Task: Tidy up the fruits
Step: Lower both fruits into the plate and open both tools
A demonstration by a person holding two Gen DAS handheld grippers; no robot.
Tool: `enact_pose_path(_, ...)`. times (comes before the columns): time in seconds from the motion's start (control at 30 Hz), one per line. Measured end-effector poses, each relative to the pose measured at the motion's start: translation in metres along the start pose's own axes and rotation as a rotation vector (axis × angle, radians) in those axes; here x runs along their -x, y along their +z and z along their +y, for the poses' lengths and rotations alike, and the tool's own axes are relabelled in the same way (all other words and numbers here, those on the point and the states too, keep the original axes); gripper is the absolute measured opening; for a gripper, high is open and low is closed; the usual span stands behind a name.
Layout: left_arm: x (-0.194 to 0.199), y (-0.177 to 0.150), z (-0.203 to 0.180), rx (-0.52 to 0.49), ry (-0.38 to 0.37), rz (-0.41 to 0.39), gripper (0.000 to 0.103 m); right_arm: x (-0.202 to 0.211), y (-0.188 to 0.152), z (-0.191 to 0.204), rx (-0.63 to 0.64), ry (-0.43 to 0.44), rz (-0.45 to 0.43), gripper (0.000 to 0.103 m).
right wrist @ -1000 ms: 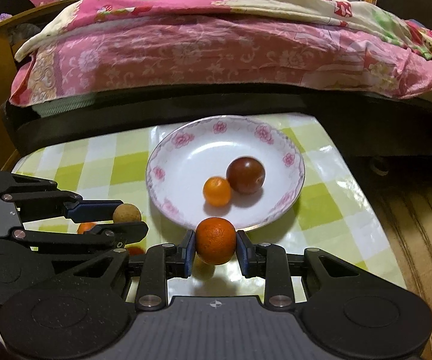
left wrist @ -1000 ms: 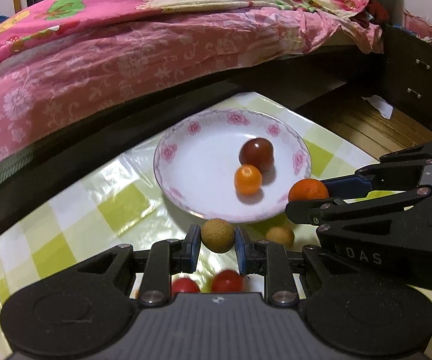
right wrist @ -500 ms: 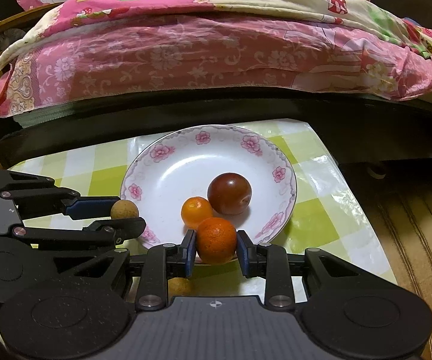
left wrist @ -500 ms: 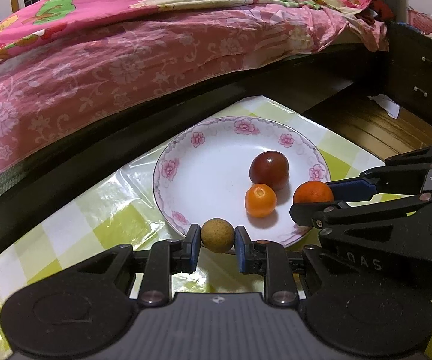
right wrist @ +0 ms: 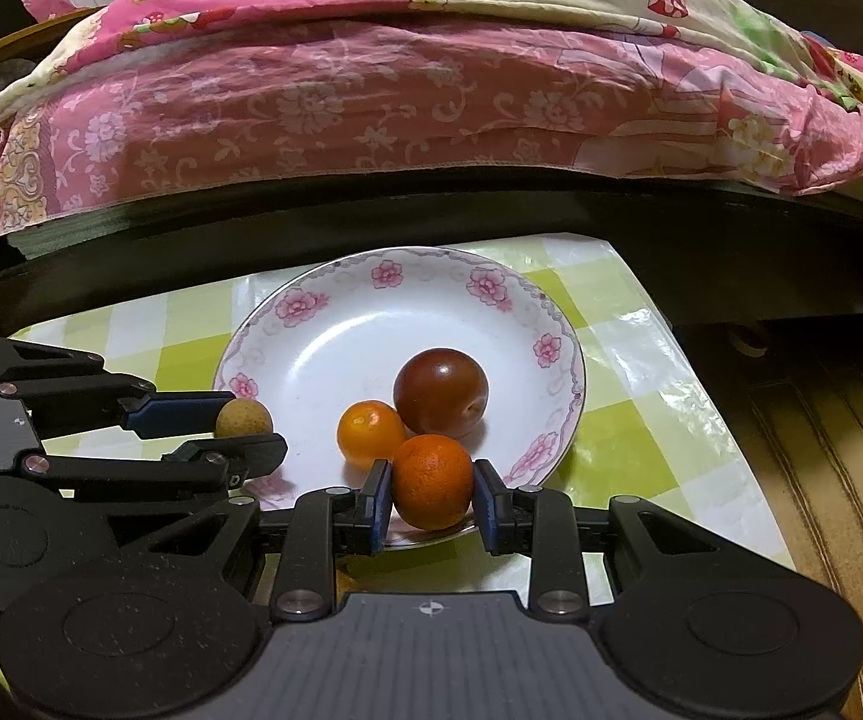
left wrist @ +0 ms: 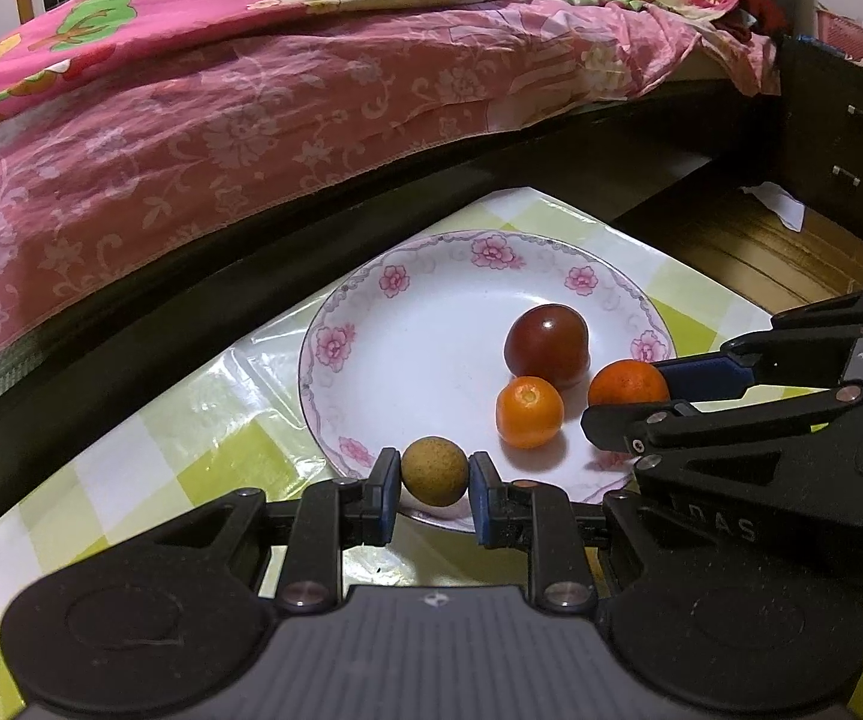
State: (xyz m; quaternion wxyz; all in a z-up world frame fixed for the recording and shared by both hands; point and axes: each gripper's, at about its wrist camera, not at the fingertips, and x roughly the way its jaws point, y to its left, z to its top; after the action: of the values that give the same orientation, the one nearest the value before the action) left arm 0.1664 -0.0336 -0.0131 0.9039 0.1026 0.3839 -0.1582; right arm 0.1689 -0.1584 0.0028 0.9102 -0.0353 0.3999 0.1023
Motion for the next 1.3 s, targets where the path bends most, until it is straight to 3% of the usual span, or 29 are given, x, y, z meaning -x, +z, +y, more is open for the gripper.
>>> enact_pose_path(1.3,-0.015,0.002,0.002,0.0,0.007,0.002,0.032,-0.018,0.005,-0.007,0.007,-0.002,-0.037,0.029)
